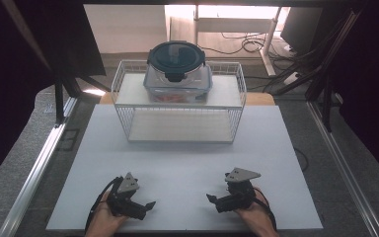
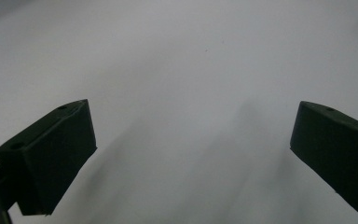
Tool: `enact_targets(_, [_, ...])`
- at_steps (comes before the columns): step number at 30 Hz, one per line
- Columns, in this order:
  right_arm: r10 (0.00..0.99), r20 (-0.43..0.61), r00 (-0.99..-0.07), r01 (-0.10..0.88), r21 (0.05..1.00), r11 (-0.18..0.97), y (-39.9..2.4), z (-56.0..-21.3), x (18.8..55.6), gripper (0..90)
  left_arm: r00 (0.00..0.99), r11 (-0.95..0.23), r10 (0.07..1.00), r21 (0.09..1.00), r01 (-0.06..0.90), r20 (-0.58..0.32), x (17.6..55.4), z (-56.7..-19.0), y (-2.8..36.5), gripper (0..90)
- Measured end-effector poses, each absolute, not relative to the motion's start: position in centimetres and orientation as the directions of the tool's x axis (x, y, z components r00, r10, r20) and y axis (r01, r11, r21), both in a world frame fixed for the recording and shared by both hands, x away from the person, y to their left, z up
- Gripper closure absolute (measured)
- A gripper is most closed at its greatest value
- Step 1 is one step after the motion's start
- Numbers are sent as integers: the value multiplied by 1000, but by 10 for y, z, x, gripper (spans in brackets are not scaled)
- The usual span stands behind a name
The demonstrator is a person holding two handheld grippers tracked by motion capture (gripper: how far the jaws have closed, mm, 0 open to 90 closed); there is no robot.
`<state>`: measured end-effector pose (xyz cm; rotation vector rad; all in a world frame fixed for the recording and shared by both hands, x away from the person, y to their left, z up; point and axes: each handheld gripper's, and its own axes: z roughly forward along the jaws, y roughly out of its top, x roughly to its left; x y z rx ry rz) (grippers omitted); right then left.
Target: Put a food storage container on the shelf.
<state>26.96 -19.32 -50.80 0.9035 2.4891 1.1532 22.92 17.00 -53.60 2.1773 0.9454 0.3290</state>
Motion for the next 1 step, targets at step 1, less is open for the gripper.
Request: enact_targets(1, [632,27,-774,431,754,496,-193,-508,270,13,697,-465,715,710,529,-51,229,-536,170,0])
